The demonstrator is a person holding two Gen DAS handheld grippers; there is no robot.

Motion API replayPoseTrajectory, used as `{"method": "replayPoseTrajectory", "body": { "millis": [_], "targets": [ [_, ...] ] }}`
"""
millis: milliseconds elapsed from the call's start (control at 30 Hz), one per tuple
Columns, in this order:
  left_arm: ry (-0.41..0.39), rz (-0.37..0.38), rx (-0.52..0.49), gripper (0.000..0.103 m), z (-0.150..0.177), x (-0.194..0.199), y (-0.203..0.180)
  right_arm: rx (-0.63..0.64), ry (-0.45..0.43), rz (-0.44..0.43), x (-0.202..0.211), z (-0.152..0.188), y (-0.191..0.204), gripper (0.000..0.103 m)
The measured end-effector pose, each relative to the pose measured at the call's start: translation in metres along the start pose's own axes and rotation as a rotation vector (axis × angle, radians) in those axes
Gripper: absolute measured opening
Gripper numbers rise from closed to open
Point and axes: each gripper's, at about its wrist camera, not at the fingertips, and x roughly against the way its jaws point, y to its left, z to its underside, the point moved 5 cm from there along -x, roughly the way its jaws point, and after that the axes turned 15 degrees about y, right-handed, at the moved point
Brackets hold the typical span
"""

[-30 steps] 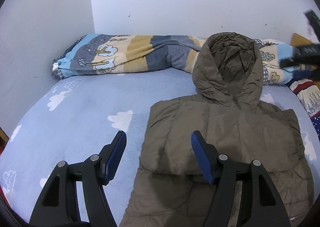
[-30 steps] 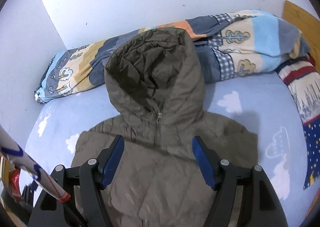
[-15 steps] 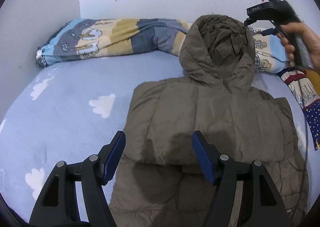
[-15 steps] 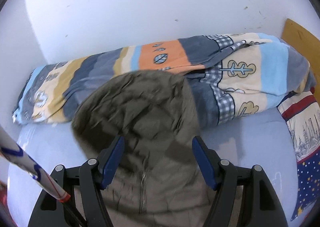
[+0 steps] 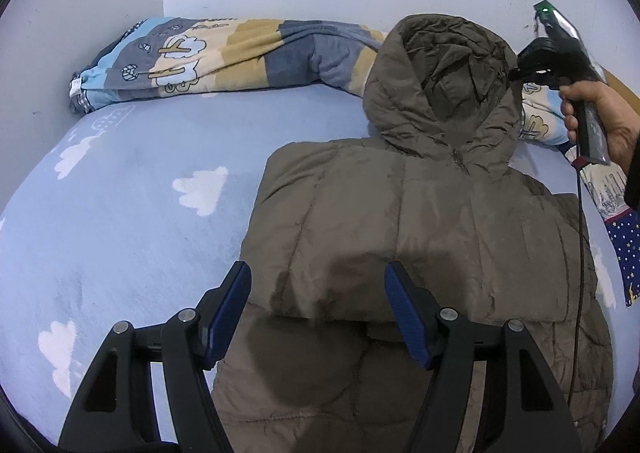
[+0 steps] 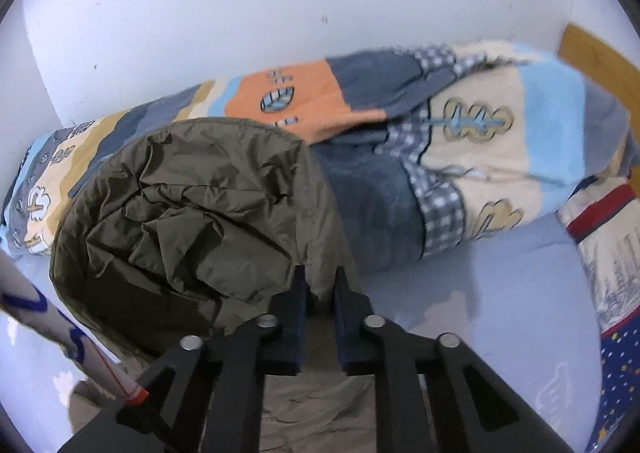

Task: Fold large clothes
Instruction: 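Move the right gripper to the jacket hood and grasp it, then lift the hood with the right gripper and fold it over the jacket body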

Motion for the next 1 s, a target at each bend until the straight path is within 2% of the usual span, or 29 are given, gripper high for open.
{"method": "replayPoseTrajectory", "body": {
  "millis": [133,267,400,567,667,767,867,1000],
  "targets": [
    [-0.023,0.004,-0.008,0.068,-0.001,0.010,-0.002,0.006,-0.055,-0.038,0.036,0.023,0.000,0.007],
    [-0.034,0.026,-0.005,0.068,-0.001,0.019,-0.002,0.027,-0.104,-0.073,0.081,0.064,-0.001,0.007],
    [-0.062,0.044,-0.003,0.068,-0.003,0.033,-0.001,0.054,-0.147,-0.117,0.122,0.119,-0.009,0.006],
    [-0.098,0.088,0.000,0.068,-0.005,0.048,-0.006,0.042,-0.164,-0.178,0.153,0.215,-0.024,0.006],
    [-0.102,0.140,-0.002,0.069,-0.005,0.049,-0.013,-0.006,-0.135,-0.197,0.142,0.267,-0.033,0.006],
    [-0.096,0.196,-0.010,0.069,-0.003,0.042,-0.023,-0.073,-0.058,-0.228,0.106,0.302,-0.040,0.006],
    [-0.068,0.222,-0.022,0.069,-0.001,0.030,-0.036,-0.089,0.057,-0.225,0.062,0.319,-0.039,0.006],
    [-0.052,0.216,-0.036,0.069,-0.003,0.013,-0.047,-0.063,0.105,-0.173,0.041,0.325,-0.041,0.006]
  ]
}}
